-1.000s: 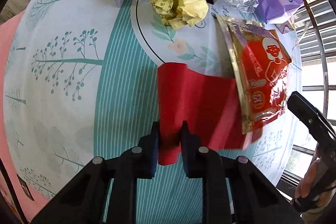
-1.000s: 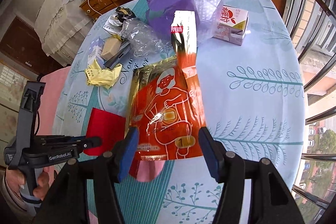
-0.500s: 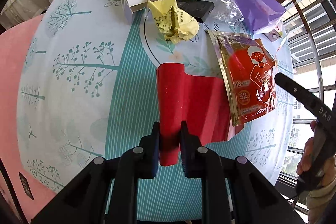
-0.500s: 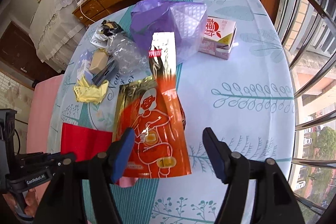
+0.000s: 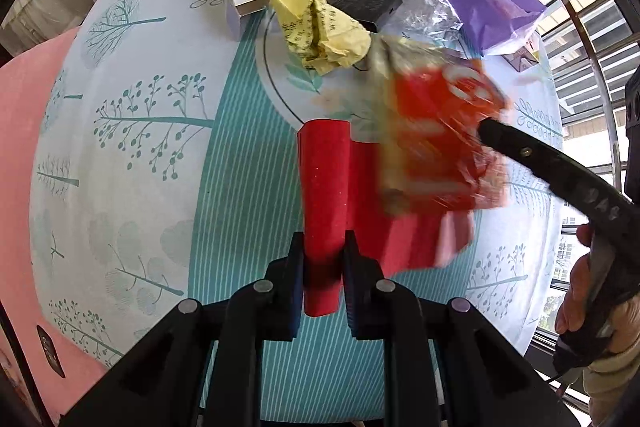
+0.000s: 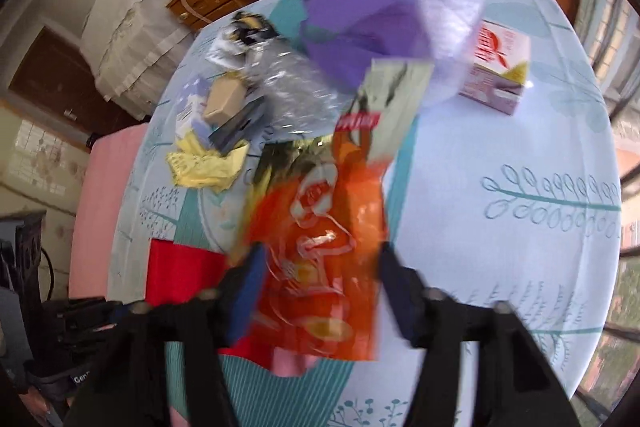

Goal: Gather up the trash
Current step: 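Grasp the red paper with the left tool while the right tool grasps the orange snack bag, then carry red paper and orange bag over the bin while opening both tools to drop them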

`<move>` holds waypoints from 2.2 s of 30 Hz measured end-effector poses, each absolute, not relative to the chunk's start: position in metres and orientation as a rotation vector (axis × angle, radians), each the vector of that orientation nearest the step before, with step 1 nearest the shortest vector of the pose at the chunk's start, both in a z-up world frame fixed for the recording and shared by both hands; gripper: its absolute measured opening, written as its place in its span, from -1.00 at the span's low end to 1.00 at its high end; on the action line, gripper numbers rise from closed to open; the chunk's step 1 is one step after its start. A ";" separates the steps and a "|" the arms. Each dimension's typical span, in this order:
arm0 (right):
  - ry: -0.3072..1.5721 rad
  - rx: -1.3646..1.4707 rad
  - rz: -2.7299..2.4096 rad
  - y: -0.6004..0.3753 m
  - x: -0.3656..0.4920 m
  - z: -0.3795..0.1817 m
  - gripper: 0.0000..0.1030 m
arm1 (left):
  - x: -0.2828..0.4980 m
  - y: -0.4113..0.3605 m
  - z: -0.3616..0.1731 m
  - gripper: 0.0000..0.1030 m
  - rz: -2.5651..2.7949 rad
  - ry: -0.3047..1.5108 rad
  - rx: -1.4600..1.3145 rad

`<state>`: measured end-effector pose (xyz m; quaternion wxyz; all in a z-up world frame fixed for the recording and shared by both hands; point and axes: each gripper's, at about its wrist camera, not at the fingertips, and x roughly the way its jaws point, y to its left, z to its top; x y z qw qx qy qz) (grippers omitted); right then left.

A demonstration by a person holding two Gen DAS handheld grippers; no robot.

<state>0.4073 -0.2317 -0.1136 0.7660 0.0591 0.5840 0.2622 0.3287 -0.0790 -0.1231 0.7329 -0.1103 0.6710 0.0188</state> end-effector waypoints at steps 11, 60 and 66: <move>1.334 0.143 0.585 -0.216 0.405 -0.125 -0.31 | 0.328 -0.084 -0.126 -0.72 0.063 1.510 -0.218; 1.064 0.030 0.395 -0.172 0.072 -0.012 -0.99 | 0.083 0.043 -0.059 -0.73 -0.209 1.384 -0.068; 1.173 -0.011 0.386 -0.141 0.014 -0.046 -0.99 | 0.034 0.056 -0.077 -0.73 -0.238 1.444 -0.040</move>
